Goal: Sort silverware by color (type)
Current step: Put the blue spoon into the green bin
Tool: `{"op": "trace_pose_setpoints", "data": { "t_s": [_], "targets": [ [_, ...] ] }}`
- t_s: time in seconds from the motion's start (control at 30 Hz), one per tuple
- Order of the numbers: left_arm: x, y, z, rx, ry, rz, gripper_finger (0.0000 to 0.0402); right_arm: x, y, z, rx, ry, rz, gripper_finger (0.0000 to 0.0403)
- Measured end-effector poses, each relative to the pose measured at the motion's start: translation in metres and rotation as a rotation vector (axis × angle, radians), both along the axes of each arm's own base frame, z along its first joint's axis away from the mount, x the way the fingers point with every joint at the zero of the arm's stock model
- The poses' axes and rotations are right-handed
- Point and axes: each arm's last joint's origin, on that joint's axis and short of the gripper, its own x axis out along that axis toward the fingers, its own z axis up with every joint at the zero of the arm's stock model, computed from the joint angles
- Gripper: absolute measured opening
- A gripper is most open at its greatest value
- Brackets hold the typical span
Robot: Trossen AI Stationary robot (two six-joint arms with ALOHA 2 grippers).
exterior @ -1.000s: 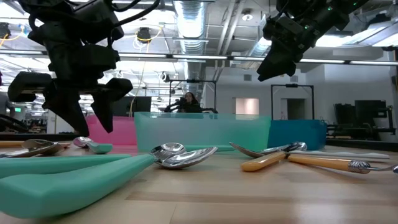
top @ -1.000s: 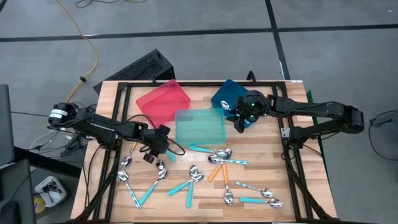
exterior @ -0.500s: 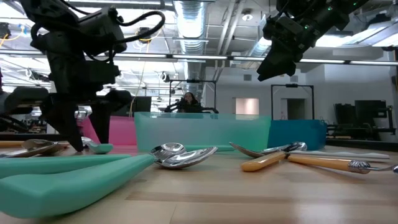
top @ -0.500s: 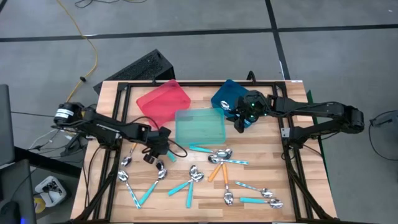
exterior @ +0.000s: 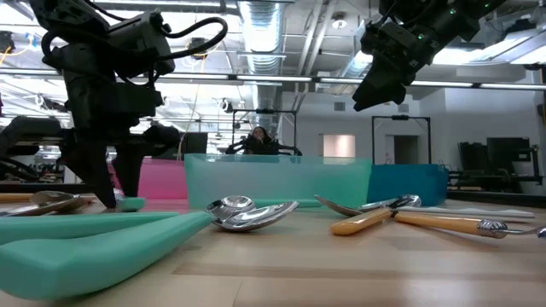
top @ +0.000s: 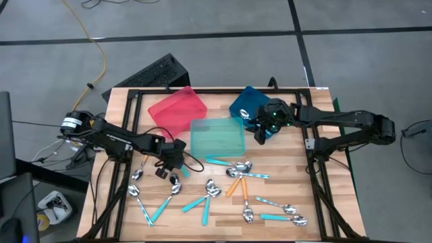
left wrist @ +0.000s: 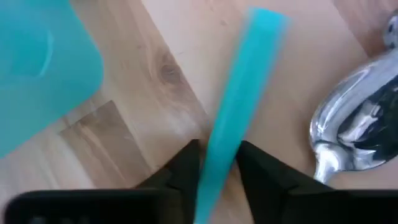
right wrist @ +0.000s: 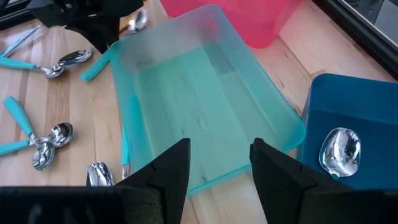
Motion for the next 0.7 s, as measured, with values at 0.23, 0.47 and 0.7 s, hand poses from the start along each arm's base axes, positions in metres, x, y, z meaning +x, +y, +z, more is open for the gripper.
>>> {"op": "trace_pose_setpoints", "data": {
  "t_s": [0.23,0.47,0.7],
  "targets": [
    [0.0,0.0,0.0,-0.014,0.003,0.021,0.003,0.0,0.0,0.0,0.002,-0.001,-0.002,0.0191],
    [0.002,-0.003,0.006,-0.014,-0.001,0.073,0.003,0.0,0.0,0.0,0.0,-0.001,-0.004,0.0191],
    [0.013,-0.006,0.031,0.043,0.01,0.14,0.003,0.0,0.0,0.001,0.002,-0.009,-0.008,0.0191]
  ]
}}
